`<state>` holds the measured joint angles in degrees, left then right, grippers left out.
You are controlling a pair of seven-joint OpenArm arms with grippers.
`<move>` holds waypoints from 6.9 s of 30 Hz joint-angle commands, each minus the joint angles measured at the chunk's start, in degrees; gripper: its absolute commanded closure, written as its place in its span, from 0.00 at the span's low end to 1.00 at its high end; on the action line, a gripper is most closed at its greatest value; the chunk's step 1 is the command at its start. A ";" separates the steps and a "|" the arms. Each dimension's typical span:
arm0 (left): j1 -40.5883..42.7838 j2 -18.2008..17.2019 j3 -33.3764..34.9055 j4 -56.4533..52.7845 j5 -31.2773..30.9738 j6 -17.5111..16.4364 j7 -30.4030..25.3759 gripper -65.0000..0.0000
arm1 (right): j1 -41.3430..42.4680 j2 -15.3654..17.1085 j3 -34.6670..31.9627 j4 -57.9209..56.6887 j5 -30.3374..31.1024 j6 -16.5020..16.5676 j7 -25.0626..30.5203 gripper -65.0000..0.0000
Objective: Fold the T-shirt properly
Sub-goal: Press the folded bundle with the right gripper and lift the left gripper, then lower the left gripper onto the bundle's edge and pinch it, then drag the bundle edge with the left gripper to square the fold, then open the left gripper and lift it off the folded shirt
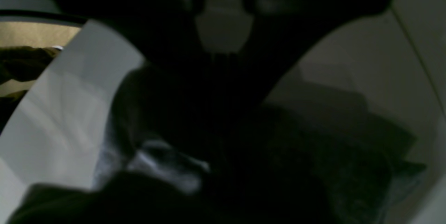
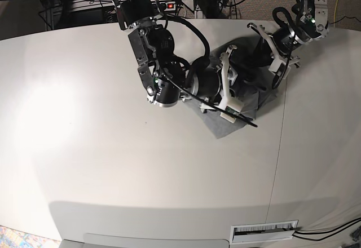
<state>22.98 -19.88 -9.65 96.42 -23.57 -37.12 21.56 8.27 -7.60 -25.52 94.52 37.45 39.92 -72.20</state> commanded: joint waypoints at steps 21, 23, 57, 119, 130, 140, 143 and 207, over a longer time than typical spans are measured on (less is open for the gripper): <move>0.04 -3.32 -0.39 4.26 0.02 2.19 2.54 1.00 | 10.80 -0.50 0.13 1.07 -0.13 0.08 3.74 0.61; 0.04 -4.31 -0.46 5.62 0.00 2.21 3.39 1.00 | 10.93 -0.50 0.50 1.07 -3.08 0.08 3.72 0.61; 3.43 -0.76 -11.65 19.67 -25.42 -0.81 17.84 0.66 | 9.51 1.73 20.57 1.05 1.53 0.08 -3.23 0.61; 4.68 20.52 18.53 31.65 40.63 47.43 15.65 0.62 | 9.51 1.73 19.85 1.05 -1.90 0.08 -2.16 0.61; 5.09 23.06 18.53 23.65 40.50 50.05 13.38 0.62 | 9.51 1.75 19.85 1.05 -1.90 0.08 -1.64 0.61; 5.53 23.04 18.51 23.12 40.59 51.34 15.32 0.64 | 9.51 1.75 19.85 1.05 -1.88 0.08 -1.49 0.61; 5.99 23.04 18.51 21.53 43.98 51.32 15.23 0.75 | 9.51 1.73 19.85 1.05 -1.88 0.08 -1.49 0.61; 5.79 -0.33 29.81 28.79 45.40 31.08 11.78 0.65 | 4.11 5.68 19.82 1.01 -7.08 0.08 4.63 0.61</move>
<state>28.82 -19.94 20.45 124.16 21.41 -6.52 34.17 11.09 -1.78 -5.69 94.52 29.41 39.92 -68.60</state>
